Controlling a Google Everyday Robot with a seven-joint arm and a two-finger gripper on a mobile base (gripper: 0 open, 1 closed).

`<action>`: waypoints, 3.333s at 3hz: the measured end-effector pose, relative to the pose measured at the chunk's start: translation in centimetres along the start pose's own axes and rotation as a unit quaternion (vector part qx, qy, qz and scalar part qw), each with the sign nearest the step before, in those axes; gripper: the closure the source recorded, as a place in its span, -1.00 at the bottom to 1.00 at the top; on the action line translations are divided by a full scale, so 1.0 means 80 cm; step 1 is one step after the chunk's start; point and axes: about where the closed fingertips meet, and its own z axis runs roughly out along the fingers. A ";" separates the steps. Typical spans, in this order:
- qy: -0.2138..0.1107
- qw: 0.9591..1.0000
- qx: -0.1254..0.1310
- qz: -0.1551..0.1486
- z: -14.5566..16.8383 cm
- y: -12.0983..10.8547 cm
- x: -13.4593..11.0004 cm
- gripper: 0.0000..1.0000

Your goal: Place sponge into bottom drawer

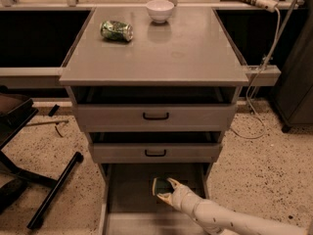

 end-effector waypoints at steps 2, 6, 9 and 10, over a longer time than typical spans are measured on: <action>0.088 0.995 -0.032 0.017 0.038 0.003 0.052 1.00; 0.150 0.982 -0.080 0.082 0.082 0.048 0.158 1.00; 0.177 0.973 -0.109 0.096 0.104 0.078 0.210 0.67; 0.177 0.973 -0.109 0.096 0.104 0.078 0.210 0.20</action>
Offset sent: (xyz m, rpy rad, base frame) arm 0.0150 -0.0155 -0.0721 -0.1388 0.2606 -0.0459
